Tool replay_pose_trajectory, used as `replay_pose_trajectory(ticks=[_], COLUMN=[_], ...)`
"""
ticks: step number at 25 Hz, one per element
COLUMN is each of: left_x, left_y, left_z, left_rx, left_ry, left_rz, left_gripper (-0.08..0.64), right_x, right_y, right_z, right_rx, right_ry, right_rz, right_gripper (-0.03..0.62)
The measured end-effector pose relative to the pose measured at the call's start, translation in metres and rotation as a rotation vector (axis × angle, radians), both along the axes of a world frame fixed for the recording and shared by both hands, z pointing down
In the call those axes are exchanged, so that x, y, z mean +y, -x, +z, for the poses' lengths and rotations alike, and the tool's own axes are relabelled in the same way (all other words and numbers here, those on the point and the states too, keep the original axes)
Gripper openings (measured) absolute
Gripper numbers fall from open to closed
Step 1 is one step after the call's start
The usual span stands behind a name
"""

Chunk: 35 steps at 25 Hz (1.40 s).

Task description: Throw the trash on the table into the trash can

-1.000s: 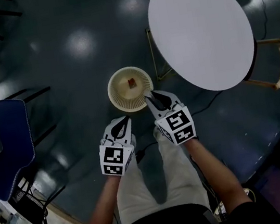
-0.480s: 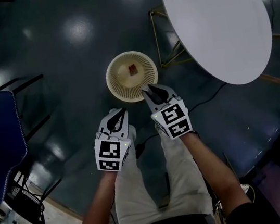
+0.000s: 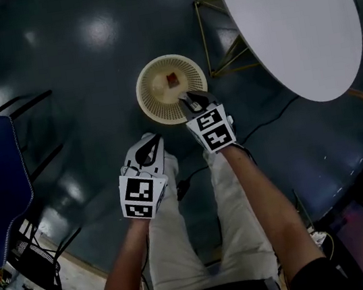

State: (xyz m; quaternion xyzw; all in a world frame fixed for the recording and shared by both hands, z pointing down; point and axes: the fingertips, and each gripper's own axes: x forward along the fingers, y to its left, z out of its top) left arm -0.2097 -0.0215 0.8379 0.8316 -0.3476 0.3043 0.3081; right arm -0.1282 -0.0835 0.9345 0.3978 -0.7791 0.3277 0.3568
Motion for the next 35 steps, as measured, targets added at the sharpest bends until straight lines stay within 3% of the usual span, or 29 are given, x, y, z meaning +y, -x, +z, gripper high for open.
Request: replay_pose_trajectory(ticks=[7,13,15,19,25,28,35], left_x=[0.004,0.005,0.004,0.002,-0.003,-0.014,-0.026], left_y=[0.006,0.016,0.019,0.022,0.028,0.029,0.030], left_z=[0.010,0.017,0.020,0.021,0.004,-0.015,-0.052], left_rx=[0.004,0.006,0.004,0.009,0.009,0.017,0.028], left_ry=[0.012,0.021,0.022,0.016,-0.022,-0.038,-0.064], left_rz=[0.008,0.003,0.006,0.005,0.004,-0.046,-0.077], left_gripper=[0.015,0.015,0.015,0.015,0.015,0.015,0.015], right_x=[0.004,-0.001,0.000,0.004,0.008,0.010,0.013], right_y=[0.003,0.015,0.019,0.020,0.012,0.006,0.010], right_z=[0.038,0.055,0.060,0.061,0.043,0.023,-0.047], right_rx=[0.088,0.082,0.080,0.084,0.088,0.079,0.029], right_ry=[0.031,0.043,0.054,0.059,0.041,0.028,-0.014], right_rz=[-0.080,-0.070,-0.073,-0.074,-0.053,-0.052,-0.016], right_gripper=[0.091,0.098,0.190,0.204,0.202,0.201,0.118])
